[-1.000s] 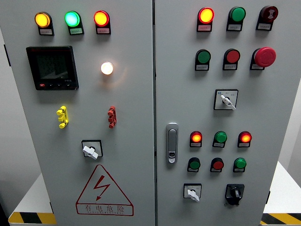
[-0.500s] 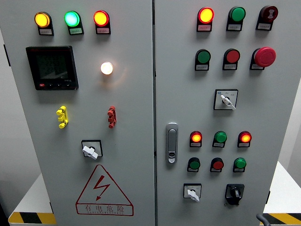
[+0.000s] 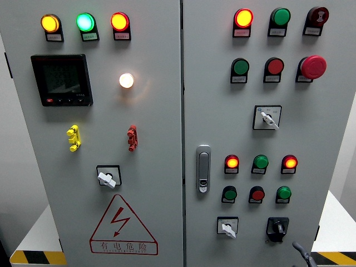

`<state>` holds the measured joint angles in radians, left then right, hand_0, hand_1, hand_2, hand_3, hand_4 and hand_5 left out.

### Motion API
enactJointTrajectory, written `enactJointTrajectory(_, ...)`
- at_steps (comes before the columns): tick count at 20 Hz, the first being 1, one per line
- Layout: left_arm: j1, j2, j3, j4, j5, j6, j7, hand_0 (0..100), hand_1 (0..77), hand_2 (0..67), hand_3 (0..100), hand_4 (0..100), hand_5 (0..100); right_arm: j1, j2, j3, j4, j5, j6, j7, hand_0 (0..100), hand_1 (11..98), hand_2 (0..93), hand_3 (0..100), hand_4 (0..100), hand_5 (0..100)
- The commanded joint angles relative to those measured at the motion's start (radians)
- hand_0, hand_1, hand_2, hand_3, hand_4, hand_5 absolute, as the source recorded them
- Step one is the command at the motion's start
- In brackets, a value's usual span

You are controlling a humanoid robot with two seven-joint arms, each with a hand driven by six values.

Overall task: Trip black knob to open circuit
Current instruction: 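Raise the right hand up toward the black rotary knob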

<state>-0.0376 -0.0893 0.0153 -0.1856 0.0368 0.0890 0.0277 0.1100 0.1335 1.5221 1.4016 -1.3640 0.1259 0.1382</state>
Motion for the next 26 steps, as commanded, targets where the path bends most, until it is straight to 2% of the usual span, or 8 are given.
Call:
enactJointTrajectory(1,0.001,-0.001,0.0,0.0,0.0,0.0,0.0,0,0.0,19.4,26,10,9,0.017,-0.0001,-0.002,-0.027,0.0,0.0,0.0,100,74.4,0.0,87,100,100)
enactJointTrajectory(8,0.001,0.0,0.0,0.0,0.0,0.0,0.0,0,0.0,19.4,26,10,9,0.068,-0.0001,0.001,-0.069,0.029,0.0,-0.002,100,75.4,0.0,88,100,100)
enactJointTrajectory(12,0.001,0.0,0.0,0.0,0.0,0.0,0.0,0,0.0,19.4,26,10,9,0.082,-0.0001,-0.007,-0.072,0.029,0.0,-0.008,100,75.2,0.0,88,100,100)
enactJointTrajectory(13,-0.001,0.0,0.0,0.0,0.0,0.0,0.0,0,0.0,19.4,26,10,9,0.082,0.0015,-0.01,-0.072,0.029,0.0,-0.009,100,75.3,0.0,88,100,100)
enactJointTrajectory(14,-0.001,-0.001,0.0,0.0,0.0,0.0,0.0,0,0.0,19.4,26,10,9,0.082,0.0,-0.011,-0.072,0.029,0.0,-0.009,100,75.2,0.0,88,100,100)
enactJointTrajectory(20,-0.001,0.0,0.0,0.0,0.0,0.0,0.0,0,0.0,19.4,26,10,9,0.085,0.0015,-0.017,-0.07,0.036,0.0,-0.022,100,75.6,0.0,88,100,100)
enactJointTrajectory(26,-0.001,-0.001,0.0,0.0,0.0,0.0,0.0,0,0.0,19.4,26,10,9,0.088,-0.0001,-0.031,-0.07,0.037,0.0,-0.022,100,75.6,0.0,89,100,100)
